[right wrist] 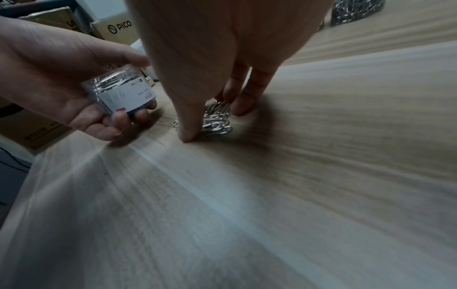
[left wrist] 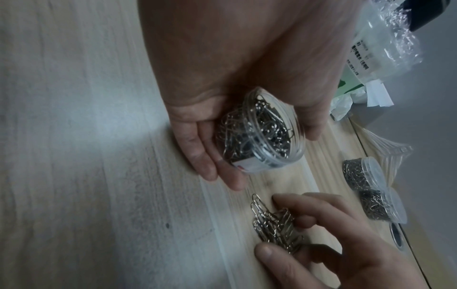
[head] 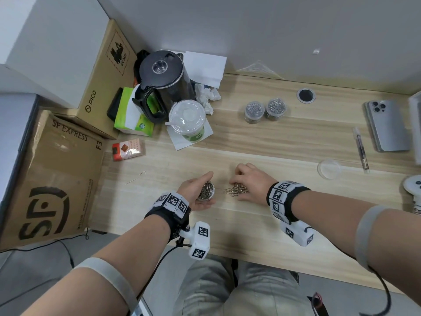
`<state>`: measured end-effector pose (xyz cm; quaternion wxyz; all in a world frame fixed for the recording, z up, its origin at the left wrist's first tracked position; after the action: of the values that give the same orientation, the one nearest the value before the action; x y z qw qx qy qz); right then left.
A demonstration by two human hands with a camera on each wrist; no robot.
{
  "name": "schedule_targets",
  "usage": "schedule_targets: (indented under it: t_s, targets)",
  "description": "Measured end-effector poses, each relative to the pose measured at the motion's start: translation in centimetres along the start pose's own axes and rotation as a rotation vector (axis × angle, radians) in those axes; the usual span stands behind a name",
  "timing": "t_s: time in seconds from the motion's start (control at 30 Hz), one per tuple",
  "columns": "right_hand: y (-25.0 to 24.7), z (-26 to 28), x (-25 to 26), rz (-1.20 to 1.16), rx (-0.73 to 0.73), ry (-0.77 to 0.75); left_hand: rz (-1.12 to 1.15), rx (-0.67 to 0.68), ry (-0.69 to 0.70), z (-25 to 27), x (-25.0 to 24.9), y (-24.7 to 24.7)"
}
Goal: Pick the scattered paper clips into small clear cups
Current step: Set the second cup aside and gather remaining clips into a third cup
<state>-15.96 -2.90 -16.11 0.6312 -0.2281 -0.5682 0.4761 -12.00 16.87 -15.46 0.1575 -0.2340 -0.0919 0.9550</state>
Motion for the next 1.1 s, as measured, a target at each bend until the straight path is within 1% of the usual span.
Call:
schedule_targets:
  t_s: [0.2, 0.3, 0.43, 0.57, 0.73, 0.87, 1.1]
  targets:
    - [0.6, -0.4, 0.5, 0.0, -0.008, -0.045, -0.026, 0.026, 0.018, -0.3, 0.1, 0.4]
    - [0.8, -0.4, 0.4, -0.008, -0.018, -0.059, -0.08, 0.085, 0.015, -0.1, 0.2, 1.0]
    - [1.0, -0.4, 0.4, -0.053, -0.055, -0.04, -0.113, 0.18, -0.006, 0.5, 0.0, 2.2]
    - [1.1, -0.3, 0.1, -0.11, -0.097, -0.018, -0.096, 0.224, -0.017, 0.8, -0.2, 3.5]
    - [0.7, -0.2, 0.1, -0.152, -0.147, 0.006, -0.071, 0.234, -0.049, 0.9, -0.5, 4.3]
    - [0.7, -0.3, 0.3, -0.159, -0.186, 0.03, -0.042, 0.21, -0.061, 1.0, -0.9, 4.3]
    - [-0.5, -0.4, 0.7, -0.137, -0.154, 0.014, -0.035, 0.137, -0.031, 0.5, -1.2, 3.6]
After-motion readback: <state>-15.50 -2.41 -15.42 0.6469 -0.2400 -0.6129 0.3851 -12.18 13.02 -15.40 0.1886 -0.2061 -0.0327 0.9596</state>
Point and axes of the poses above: each hand's wrist, its own z-axis away from the middle knuckle, its own y-axis out of the palm, x = y × z, the point moved 3 cm from there along -z, towards the middle knuckle, and after that the axes turned 11 degrees about -x, right-handed, at the moved point
